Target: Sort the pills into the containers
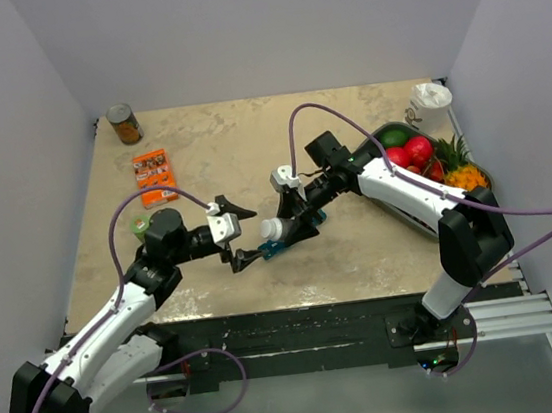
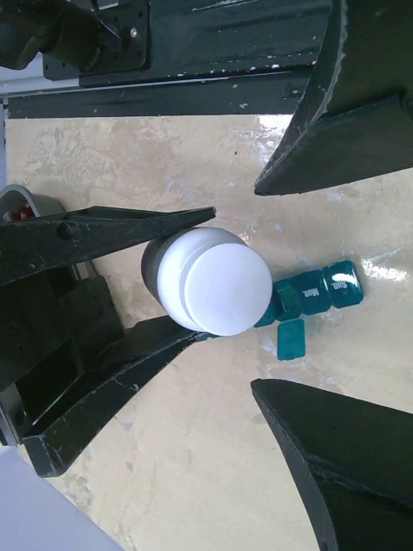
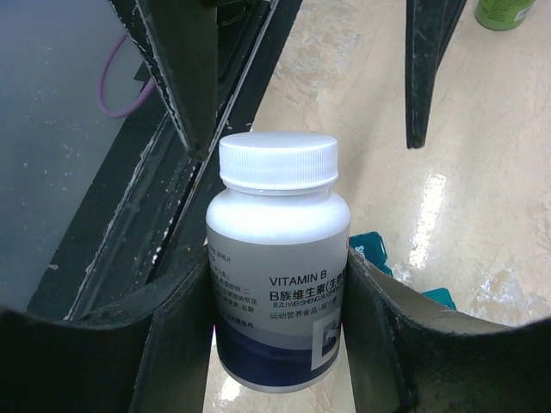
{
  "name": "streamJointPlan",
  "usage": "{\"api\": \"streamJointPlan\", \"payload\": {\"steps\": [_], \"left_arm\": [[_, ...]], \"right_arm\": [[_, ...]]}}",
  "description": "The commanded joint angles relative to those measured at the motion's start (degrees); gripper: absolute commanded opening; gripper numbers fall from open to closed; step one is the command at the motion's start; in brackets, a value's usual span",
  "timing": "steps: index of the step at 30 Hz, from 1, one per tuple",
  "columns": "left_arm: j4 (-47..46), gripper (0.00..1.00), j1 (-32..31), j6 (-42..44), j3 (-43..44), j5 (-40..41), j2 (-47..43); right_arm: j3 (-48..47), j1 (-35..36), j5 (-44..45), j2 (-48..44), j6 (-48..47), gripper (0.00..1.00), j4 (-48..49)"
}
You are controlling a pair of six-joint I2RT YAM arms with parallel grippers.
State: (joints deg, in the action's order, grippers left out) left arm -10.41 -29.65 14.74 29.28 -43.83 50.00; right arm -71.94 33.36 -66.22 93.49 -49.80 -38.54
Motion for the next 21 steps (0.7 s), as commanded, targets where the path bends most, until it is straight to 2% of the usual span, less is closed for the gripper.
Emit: {"api": "streamJointPlan", "payload": {"steps": [1,8,13,14,16,17,20,21], "left_arm": [[-7.8,0.89,0.2,0.9,3.5,-3.3,2.3],[-12.1,0.68,0.2,-5.2,4.0,-6.4,6.4],[-12.0,0.53,0.2,-6.2,4.0,-6.7,7.2],[-11.9,0.44,0.2,-6.2,4.0,-6.6,7.2],[-11.5,0.33,0.2,-6.7,4.1,-6.2,7.2],[-11.2,0.23,0.2,-6.7,4.2,-5.8,7.0],[-9.7,0.00,0.2,-9.8,4.6,-4.4,6.7],[-8.6,0.00,0.2,-11.6,4.9,-3.0,6.7]], "right_arm": [[-1.8,0.1,-2.9,0.5,-1.5,0.00,-0.7],[-1.7,0.1,-2.6,0.8,-1.7,0.00,-0.7],[-1.8,0.1,-2.5,0.8,-1.8,0.00,-0.8],[-1.8,0.0,-2.4,0.9,-1.8,0.00,-0.8],[-1.8,0.1,-2.4,1.0,-1.8,0.00,-0.8],[-1.8,0.1,-2.4,1.0,-1.8,0.00,-0.8],[-1.8,0.1,-1.2,0.9,-1.2,0.00,0.0],[-1.6,0.2,-0.7,0.9,-0.3,0.00,0.8]]}}
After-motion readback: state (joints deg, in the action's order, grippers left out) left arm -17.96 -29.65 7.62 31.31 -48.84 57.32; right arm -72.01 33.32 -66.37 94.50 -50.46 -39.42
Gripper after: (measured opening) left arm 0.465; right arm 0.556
